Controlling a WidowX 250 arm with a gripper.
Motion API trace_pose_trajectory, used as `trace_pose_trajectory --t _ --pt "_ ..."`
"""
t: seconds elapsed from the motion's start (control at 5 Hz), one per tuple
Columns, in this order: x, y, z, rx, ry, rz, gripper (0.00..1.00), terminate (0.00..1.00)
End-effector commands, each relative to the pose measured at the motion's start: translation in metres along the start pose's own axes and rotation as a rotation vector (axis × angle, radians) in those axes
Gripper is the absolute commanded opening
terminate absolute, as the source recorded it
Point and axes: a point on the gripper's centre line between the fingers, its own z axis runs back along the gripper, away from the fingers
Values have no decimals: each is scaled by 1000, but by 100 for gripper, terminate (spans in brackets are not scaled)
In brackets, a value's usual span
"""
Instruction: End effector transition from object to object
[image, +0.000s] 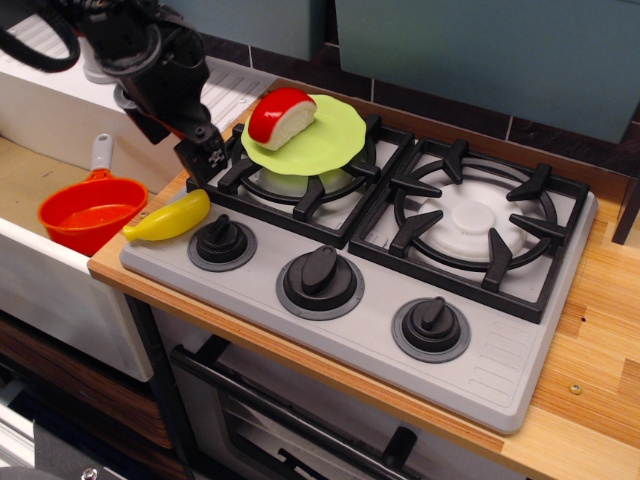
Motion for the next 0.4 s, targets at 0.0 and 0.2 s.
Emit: trace_pose_trajectory --t 0.0,0.2 --pt "-10 2 -8 36 -24 11 100 0" --pt "-17 -1 -14 33 -28 26 100 0"
